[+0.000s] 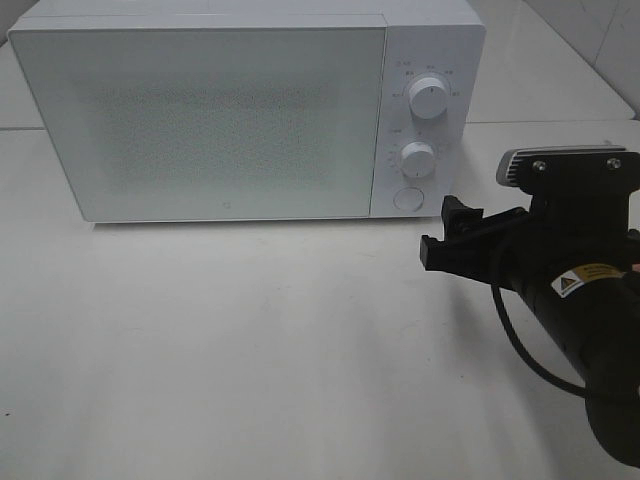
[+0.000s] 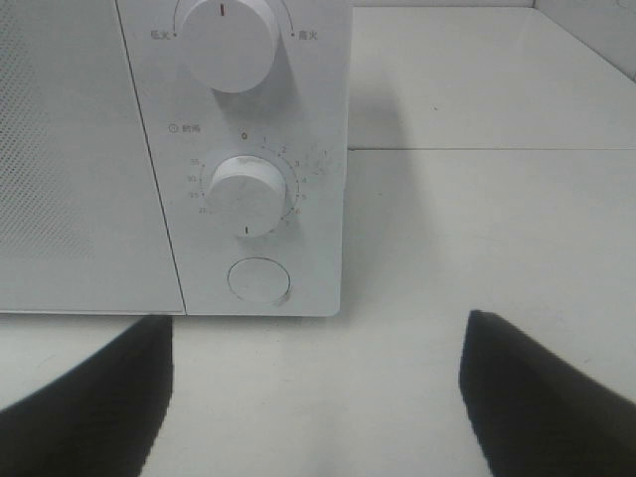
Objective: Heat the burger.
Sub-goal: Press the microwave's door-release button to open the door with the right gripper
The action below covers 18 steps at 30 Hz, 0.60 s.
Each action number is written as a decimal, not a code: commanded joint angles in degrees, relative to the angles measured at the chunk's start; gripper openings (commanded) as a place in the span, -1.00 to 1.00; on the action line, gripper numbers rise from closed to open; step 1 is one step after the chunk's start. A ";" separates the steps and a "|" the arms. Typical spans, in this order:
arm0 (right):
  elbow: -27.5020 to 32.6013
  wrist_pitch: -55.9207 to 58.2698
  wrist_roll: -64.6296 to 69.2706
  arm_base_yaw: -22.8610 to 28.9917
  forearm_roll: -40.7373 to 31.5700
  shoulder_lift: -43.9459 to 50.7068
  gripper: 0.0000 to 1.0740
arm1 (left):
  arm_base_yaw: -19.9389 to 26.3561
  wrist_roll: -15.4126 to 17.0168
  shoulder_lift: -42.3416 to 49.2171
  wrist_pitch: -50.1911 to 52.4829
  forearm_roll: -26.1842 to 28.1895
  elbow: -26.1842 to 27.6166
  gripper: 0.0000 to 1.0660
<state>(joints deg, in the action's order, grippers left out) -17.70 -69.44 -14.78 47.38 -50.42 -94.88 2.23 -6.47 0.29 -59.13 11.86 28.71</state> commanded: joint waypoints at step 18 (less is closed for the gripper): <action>-0.46 -3.04 42.91 0.23 -0.06 0.00 0.36 | -0.11 0.29 1.43 0.46 -0.06 -0.23 0.83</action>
<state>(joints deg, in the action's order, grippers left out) -17.70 -69.50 25.04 47.44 -50.82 -94.88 2.23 -6.47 0.29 -59.13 11.86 28.71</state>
